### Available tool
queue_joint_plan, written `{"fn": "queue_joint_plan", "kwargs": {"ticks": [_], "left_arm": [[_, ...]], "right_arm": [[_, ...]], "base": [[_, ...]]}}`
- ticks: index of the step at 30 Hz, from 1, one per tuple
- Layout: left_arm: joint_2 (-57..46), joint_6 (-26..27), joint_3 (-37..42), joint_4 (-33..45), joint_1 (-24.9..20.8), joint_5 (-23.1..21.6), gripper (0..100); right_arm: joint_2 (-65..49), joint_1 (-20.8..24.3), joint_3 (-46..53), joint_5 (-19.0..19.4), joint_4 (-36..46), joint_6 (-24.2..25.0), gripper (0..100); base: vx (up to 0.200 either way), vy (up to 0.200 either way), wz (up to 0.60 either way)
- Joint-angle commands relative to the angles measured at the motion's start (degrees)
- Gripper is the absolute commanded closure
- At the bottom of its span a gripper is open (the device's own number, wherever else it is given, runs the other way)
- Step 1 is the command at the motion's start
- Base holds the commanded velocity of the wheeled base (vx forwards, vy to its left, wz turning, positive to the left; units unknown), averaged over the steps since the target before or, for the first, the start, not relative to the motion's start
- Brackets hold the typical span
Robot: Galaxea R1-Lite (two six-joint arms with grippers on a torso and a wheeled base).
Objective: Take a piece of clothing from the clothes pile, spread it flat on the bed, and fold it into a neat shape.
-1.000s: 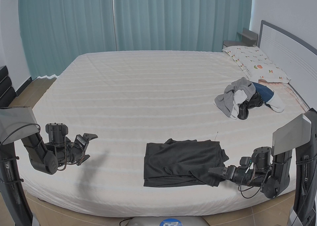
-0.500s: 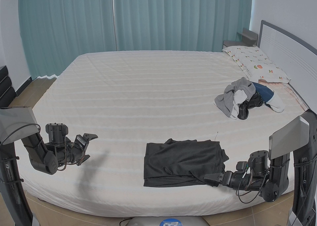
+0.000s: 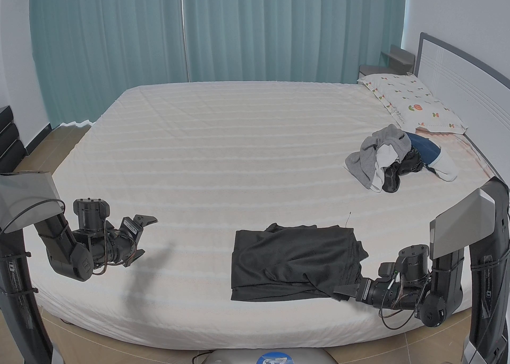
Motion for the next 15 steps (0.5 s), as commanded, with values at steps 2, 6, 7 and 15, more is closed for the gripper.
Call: {"fn": "queue_joint_plan", "kwargs": {"ticks": [2,6,7,15], "left_arm": [[0.1,0.0,0.0,0.0,0.0,0.0,0],[0.1,0.0,-0.1,0.0,0.1,0.0,0],[0.1,0.0,-0.1,0.0,0.1,0.0,0],[0.1,0.0,-0.1,0.0,0.0,0.0,0]], "right_arm": [[-1.2,0.0,1.0,-0.1,0.9,-0.7,100],[-2.6,-0.5,2.3,-0.1,3.1,-3.2,100],[-2.7,-0.6,2.3,-0.1,3.4,-3.7,100],[-7.1,-5.1,2.5,0.1,4.5,-4.9,100]], "base": [[0.000,0.000,0.00],[0.000,0.000,0.00],[0.000,0.000,0.00],[0.000,0.000,0.00]]}}
